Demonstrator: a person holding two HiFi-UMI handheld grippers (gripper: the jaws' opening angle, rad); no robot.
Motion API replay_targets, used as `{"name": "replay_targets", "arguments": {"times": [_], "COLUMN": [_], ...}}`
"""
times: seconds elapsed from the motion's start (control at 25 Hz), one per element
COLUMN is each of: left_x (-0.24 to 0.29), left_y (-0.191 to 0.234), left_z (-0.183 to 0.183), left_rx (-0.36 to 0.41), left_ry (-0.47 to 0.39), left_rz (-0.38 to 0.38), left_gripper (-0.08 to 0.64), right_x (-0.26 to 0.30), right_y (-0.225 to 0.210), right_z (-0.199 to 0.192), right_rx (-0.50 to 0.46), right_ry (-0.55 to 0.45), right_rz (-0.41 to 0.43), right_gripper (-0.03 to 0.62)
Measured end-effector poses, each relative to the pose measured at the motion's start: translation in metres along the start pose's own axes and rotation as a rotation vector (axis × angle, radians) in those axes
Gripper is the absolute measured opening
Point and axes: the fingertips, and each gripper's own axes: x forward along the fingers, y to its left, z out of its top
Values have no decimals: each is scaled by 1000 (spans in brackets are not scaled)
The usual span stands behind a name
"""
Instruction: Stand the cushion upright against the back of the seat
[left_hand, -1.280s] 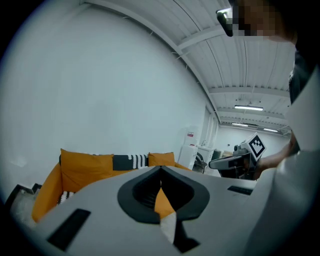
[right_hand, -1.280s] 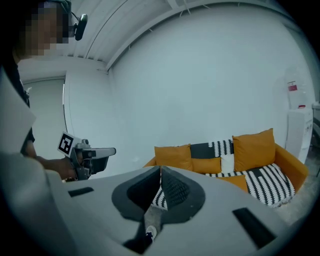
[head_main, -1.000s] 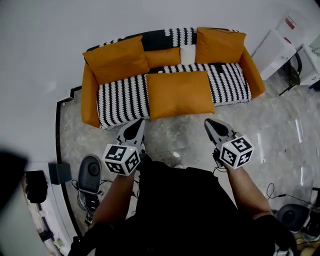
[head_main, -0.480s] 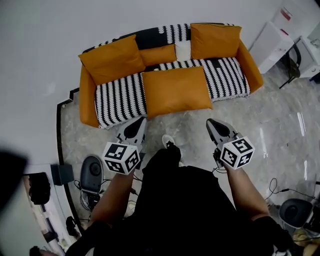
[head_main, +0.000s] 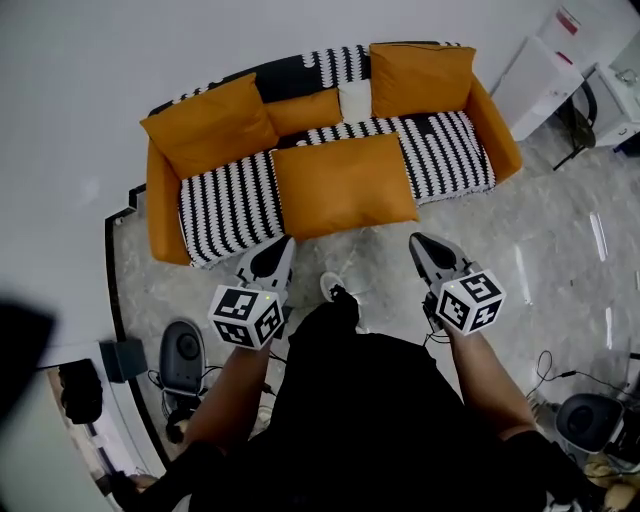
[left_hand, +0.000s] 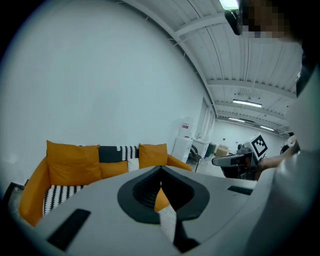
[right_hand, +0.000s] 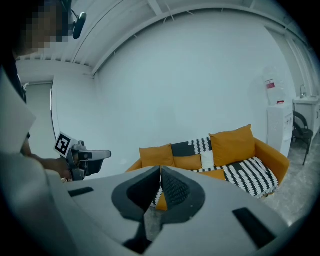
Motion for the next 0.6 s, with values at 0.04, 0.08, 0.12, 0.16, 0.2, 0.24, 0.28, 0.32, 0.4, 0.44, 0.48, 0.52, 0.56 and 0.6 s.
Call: {"name": "replay_targets", "arguments": {"times": [0.04, 0.08, 0.12, 0.16, 0.2, 0.24, 0.28, 0.32, 0.4, 0.44, 0.48, 0.52, 0.56, 0.6], "left_x": [5, 11, 16, 21, 26, 31, 37, 42, 50, 54, 59, 64, 69, 74], "left_y": [3, 7, 10, 14, 17, 21, 25, 30, 39, 43, 48, 53, 59, 65], "left_z": [1, 1, 1, 1, 1, 2, 2, 2, 4, 5, 7, 8, 9, 10], "left_rx": [0, -2, -4, -6, -7, -7, -7, -9, -16, -17, -16, -14, -11, -8], "left_ry": [4, 8, 13, 18, 22, 26, 30, 33, 34, 34, 35, 38, 43, 52], "left_rz": [-1, -1, -1, -2, -2, -1, 1, 5, 11, 14, 16, 20, 24, 29], "left_gripper": [17, 17, 17, 17, 17, 17, 17, 17, 17, 17, 17, 17, 17, 17], "right_x": [6, 11, 16, 21, 25, 29, 34, 39, 48, 53, 59, 66, 74, 82], "right_y": [-3, -6, -9, -13, -17, -21, -26, -31, -40, -44, -49, -55, -61, -67], "right_z": [1, 1, 2, 3, 5, 8, 10, 13, 17, 18, 19, 20, 20, 20], "right_rx": [2, 2, 2, 1, 1, 1, 0, 0, -3, -5, -8, -13, -18, -24], "right_ry": [4, 10, 16, 22, 25, 27, 28, 29, 33, 38, 47, 59, 75, 91], "right_rz": [0, 1, 1, 0, -1, -3, -6, -9, -16, -21, -25, -30, -37, -44], "right_gripper": [38, 38, 38, 38, 38, 38, 38, 38, 38, 38, 38, 38, 38, 38]}}
